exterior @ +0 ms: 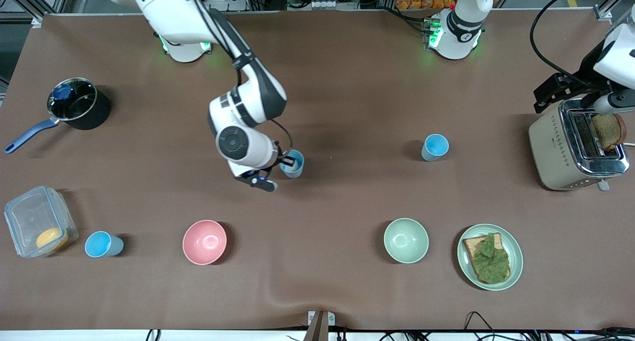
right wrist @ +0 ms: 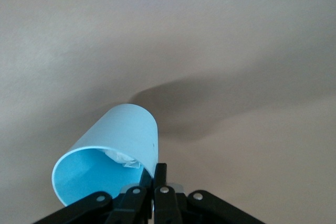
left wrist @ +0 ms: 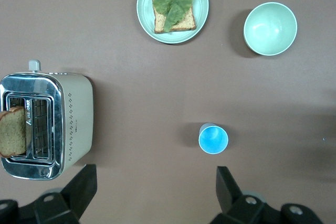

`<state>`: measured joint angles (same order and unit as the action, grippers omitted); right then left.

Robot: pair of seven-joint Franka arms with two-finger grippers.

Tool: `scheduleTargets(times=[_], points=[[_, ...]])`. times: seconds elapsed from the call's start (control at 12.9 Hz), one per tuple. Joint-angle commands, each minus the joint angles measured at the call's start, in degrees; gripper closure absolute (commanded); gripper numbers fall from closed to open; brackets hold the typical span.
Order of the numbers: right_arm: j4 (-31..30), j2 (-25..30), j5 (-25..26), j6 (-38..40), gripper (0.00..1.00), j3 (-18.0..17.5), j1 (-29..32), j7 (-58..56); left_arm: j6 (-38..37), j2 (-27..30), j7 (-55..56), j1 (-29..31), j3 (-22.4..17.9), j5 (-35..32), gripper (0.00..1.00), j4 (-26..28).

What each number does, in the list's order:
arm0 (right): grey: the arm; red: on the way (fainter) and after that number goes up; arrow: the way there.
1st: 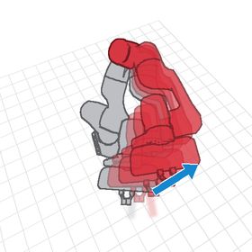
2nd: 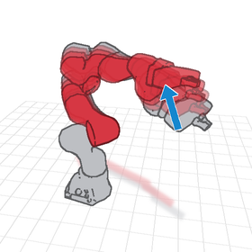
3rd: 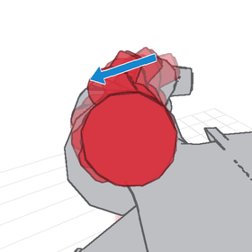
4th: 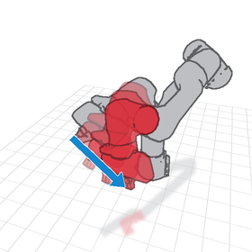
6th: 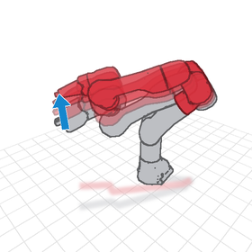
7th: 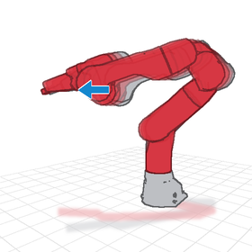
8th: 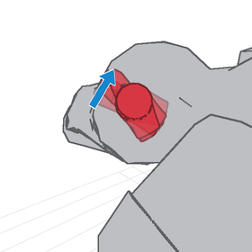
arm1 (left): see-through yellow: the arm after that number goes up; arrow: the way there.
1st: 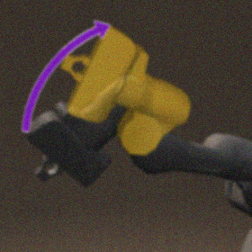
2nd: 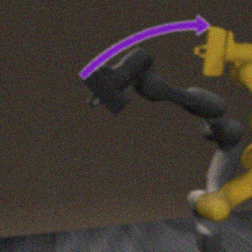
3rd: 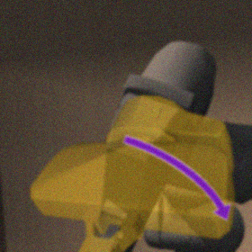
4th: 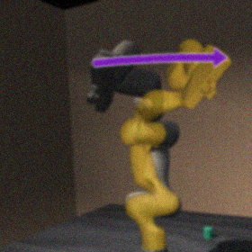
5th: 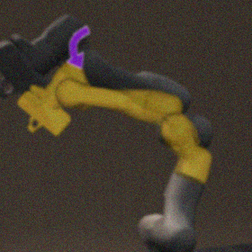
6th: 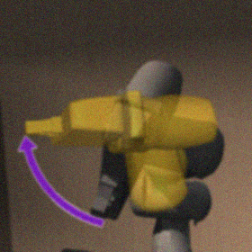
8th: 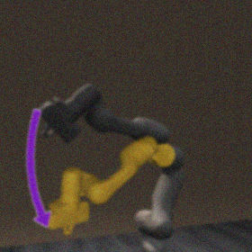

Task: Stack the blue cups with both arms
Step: 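Carry the blue cup with the right gripper to the table center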

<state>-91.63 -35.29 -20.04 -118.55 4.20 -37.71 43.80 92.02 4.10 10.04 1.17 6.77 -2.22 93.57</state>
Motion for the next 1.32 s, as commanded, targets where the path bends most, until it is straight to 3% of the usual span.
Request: scheduleTargets(times=[0.0, 0.16, 0.23, 0.31, 0.39, 0.54, 0.78, 1.01, 1.16, 1.24], points=[[3.3, -2.5, -1.1, 0.6, 1.0, 0.6, -1.5, 1.1, 0.3, 0.6, -1.0, 0.8, 0.4, 1.2, 0.0, 0.3], [3.3, -2.8, -1.3, 0.6, 1.0, 0.5, -2.2, 1.1, 0.4, 0.5, -1.0, 0.7, 0.4, 1.3, 0.0, 0.2], [3.3, -2.9, -1.3, 0.6, 0.7, 0.5, -2.1, 0.9, 0.4, 0.5, -1.0, 0.6, 0.6, 1.3, 0.0, 0.2], [3.6, -2.8, -1.2, 0.8, 0.09, 0.5, -1.8, 0.8, 0.4, 0.6, -1.0, 0.6, 0.8, 1.3, 0.0, 0.1], [4.3, -2.3, -1.2, 1.0, 0.0, 0.6, -1.6, 0.5, 0.3, 0.5, -1.3, 0.7, 0.8, 1.3, 0.0, 0.1], [7.3, -1.7, -1.2, 5.4, 0.0, 0.9, 0.3, 0.3, 0.4, 0.2, -1.6, 0.2, 0.9, 0.9, 0.0, -0.8], [13.9, -0.7, -0.9, 19.5, 0.0, 0.9, 7.5, -1.4, 0.4, -0.9, -1.3, 0.3, 0.9, 0.4, 0.0, -1.5], [14.2, 2.0, -0.3, 24.9, 0.0, 1.1, 15.0, -9.8, 5.7, -2.6, -1.1, 0.1, 1.1, 3.2, 0.0, -0.6], [14.2, 2.8, 2.6, 29.1, 0.0, 1.1, 20.2, -16.5, 9.6, -4.1, -1.3, 0.1, 2.0, 3.6, 0.0, 5.3], [14.1, 3.6, 6.1, 30.2, 0.0, 1.1, 22.0, -19.4, 15.8, -3.8, -1.6, 0.4, 2.3, 3.7, 0.0, 10.6]])
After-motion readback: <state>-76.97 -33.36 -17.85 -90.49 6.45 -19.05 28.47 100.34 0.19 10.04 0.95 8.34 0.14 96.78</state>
